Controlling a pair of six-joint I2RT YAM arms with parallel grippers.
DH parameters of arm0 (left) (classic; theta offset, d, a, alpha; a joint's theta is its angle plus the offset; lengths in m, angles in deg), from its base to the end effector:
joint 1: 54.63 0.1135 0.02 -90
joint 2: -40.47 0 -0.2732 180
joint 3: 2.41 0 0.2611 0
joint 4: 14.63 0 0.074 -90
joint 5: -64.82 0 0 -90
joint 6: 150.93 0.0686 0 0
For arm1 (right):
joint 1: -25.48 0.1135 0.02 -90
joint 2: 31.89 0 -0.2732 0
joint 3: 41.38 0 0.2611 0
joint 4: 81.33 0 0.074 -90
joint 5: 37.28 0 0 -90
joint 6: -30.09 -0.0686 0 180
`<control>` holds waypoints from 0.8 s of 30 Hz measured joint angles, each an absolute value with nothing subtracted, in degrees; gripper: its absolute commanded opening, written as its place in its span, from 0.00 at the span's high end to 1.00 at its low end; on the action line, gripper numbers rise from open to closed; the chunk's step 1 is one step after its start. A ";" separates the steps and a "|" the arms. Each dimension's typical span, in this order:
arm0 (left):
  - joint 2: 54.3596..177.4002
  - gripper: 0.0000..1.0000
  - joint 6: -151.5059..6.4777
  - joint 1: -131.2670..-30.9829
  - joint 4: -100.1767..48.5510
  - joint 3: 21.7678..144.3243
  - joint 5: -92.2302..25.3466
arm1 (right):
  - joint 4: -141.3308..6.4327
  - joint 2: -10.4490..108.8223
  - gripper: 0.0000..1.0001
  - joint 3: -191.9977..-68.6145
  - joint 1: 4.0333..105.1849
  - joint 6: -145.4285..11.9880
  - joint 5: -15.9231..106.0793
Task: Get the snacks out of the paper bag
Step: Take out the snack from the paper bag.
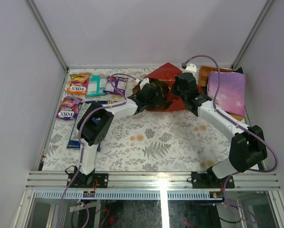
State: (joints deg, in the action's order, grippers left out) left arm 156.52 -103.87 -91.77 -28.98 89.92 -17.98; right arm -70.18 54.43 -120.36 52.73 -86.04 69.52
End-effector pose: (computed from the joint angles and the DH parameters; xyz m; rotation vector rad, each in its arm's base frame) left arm 0.3965 -0.2895 0.1663 -0.1868 2.2947 -0.6101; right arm 0.3593 0.1627 0.3085 0.1820 1.8865 0.3609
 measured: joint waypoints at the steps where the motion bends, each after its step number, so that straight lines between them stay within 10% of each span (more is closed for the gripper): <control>1: 158.12 0.05 -104.33 -91.77 -29.37 91.04 -17.30 | -70.22 54.43 1.00 -120.36 52.73 -86.04 69.52; 11: 164.04 0.11 -109.01 -91.77 -29.33 95.39 -15.88 | -70.35 54.43 1.00 -119.99 52.73 -86.14 68.71; 18: 166.49 0.37 -114.10 -91.73 -24.06 95.71 -18.83 | -70.57 54.43 1.00 -119.47 52.73 -86.60 68.14; 24: 169.20 1.00 -116.33 -91.38 -20.08 96.55 -23.53 | -70.79 54.43 1.00 -119.16 52.73 -86.78 68.12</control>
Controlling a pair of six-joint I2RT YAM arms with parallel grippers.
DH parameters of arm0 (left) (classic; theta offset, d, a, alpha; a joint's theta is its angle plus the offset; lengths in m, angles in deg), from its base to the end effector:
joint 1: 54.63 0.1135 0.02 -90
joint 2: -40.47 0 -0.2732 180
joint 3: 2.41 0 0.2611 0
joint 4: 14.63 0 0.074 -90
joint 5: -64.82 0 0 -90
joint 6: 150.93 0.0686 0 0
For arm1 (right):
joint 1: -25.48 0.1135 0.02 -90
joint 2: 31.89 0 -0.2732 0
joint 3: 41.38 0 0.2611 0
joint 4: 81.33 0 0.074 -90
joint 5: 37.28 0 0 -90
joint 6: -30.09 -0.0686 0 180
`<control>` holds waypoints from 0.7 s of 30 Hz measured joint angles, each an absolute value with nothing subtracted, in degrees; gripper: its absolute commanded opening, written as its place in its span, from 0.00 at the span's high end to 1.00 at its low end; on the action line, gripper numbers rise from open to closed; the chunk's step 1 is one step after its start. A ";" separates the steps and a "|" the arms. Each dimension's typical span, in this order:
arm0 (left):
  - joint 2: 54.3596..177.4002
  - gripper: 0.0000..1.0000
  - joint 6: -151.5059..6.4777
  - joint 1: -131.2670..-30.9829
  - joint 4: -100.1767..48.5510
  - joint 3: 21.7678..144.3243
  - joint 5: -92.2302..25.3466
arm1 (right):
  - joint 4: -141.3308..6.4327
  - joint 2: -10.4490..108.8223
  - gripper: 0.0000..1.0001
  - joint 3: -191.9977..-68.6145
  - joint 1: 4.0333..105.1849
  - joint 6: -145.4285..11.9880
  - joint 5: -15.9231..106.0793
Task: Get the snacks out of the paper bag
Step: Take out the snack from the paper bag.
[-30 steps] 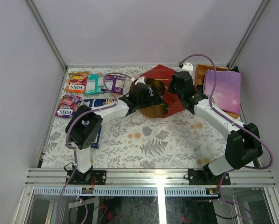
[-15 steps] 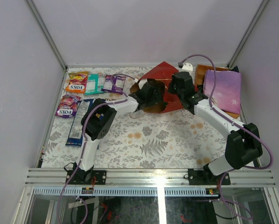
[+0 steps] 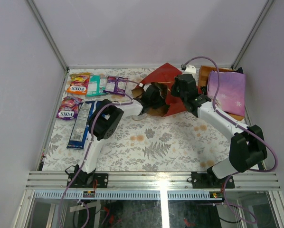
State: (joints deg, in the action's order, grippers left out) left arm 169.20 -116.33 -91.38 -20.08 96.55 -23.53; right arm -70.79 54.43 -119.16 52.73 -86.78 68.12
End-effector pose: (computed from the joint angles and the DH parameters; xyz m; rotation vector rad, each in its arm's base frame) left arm 0.4291 -0.3179 0.1148 -0.3937 2.2904 -0.8440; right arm 0.3578 0.1638 0.3016 0.1768 1.9019 0.3871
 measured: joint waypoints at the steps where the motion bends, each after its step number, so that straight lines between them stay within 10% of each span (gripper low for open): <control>1: 169.20 1.00 -116.55 -91.14 -19.71 96.37 -24.03 | -70.96 54.43 1.00 -119.07 52.73 -86.78 68.12; 21: 125.07 1.00 -100.99 -83.09 -15.91 60.68 -38.07 | -71.33 55.00 1.00 -118.66 52.73 -86.76 68.16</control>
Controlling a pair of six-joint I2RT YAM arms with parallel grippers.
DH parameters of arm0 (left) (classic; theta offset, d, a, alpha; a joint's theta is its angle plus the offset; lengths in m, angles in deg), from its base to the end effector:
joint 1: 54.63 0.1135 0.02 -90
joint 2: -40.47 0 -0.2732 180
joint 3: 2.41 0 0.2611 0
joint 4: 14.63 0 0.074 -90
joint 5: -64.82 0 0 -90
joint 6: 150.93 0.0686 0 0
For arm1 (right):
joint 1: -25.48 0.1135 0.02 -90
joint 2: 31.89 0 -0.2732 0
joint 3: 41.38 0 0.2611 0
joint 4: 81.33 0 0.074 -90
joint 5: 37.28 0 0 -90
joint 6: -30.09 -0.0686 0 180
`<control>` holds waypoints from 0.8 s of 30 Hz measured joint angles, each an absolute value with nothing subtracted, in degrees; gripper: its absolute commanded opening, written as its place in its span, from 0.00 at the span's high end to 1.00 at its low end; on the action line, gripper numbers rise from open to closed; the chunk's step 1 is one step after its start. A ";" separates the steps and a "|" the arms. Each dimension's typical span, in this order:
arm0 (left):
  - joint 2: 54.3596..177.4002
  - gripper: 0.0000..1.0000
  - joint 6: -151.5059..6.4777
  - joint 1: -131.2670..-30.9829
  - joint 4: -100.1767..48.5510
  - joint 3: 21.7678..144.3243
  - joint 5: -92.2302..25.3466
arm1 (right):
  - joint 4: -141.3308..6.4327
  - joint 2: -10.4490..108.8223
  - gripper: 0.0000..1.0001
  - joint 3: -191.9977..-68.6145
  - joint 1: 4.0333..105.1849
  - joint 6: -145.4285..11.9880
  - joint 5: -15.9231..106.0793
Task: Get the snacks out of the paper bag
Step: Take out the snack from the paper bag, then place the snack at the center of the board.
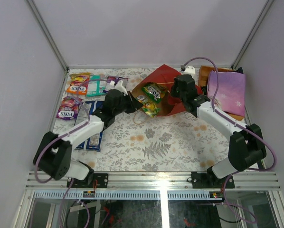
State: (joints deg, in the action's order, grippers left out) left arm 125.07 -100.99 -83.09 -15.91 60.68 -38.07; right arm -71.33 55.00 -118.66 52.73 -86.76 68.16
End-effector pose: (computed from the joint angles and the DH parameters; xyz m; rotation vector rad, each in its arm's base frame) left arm 0.3154 -0.1884 0.2352 -0.0552 2.0969 -0.9778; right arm 0.3592 0.1644 0.2957 0.1759 1.9105 0.3820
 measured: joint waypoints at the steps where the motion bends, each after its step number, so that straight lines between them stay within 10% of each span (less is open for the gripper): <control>1: 122.86 1.00 -100.68 -83.14 -16.39 59.69 -38.00 | -71.31 55.11 1.00 -118.66 52.73 -86.76 68.16; 12: 106.08 1.00 -94.15 -83.07 -31.88 58.99 -37.21 | -71.31 55.39 1.00 -118.66 52.73 -86.80 68.05; 24: 107.89 1.00 -91.48 -87.92 -33.68 64.50 -64.21 | -71.31 55.39 1.00 -118.66 52.71 -87.00 67.35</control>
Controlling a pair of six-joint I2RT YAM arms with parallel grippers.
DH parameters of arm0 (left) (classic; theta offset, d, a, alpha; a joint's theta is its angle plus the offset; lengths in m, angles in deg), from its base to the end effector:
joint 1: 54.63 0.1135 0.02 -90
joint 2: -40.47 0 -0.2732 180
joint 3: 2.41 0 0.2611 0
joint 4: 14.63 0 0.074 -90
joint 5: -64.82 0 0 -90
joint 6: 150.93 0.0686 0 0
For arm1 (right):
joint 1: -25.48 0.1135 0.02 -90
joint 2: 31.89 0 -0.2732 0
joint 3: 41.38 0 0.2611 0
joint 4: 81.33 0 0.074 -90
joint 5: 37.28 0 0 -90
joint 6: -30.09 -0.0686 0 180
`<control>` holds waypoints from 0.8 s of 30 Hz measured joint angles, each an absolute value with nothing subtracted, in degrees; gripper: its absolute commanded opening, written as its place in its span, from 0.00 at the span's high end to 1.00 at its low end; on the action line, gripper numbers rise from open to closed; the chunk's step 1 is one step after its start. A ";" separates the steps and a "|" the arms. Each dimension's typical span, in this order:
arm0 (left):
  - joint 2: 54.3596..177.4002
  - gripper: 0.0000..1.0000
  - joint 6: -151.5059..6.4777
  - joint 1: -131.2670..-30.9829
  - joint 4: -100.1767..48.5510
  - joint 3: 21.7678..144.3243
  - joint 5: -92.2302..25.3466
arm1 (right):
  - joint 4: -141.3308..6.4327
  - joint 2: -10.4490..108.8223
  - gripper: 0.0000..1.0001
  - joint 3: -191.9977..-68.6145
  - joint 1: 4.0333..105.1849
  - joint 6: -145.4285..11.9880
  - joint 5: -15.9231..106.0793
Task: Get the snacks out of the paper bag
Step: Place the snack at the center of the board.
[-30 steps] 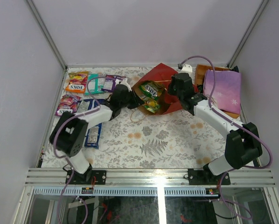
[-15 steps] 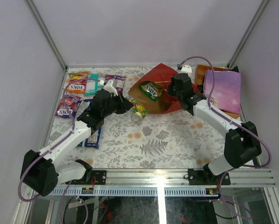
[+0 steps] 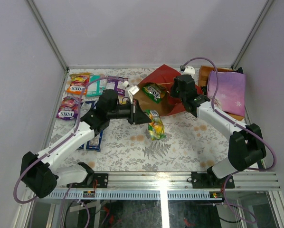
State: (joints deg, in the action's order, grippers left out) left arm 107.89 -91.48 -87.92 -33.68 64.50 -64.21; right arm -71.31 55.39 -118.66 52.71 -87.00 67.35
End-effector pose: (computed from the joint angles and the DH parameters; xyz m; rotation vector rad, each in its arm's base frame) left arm 0.2238 -0.1987 0.3208 0.5554 2.0140 -1.3662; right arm 0.3601 0.1658 0.2930 0.1702 1.9206 0.3943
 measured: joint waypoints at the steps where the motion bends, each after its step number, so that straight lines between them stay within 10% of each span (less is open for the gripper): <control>1: 108.22 1.00 -91.22 -89.13 -33.35 64.85 -65.60 | -71.31 55.39 1.00 -118.66 52.71 -86.98 67.26; 24: 149.44 1.00 -86.15 -108.78 -22.05 84.17 -68.05 | -71.01 53.71 1.00 -118.66 52.51 -86.10 67.11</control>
State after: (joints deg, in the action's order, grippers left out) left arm 149.44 -86.15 -108.78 -22.05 84.17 -68.05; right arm -71.01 53.71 -118.66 52.51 -86.10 67.11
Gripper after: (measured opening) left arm 0.003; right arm 0.011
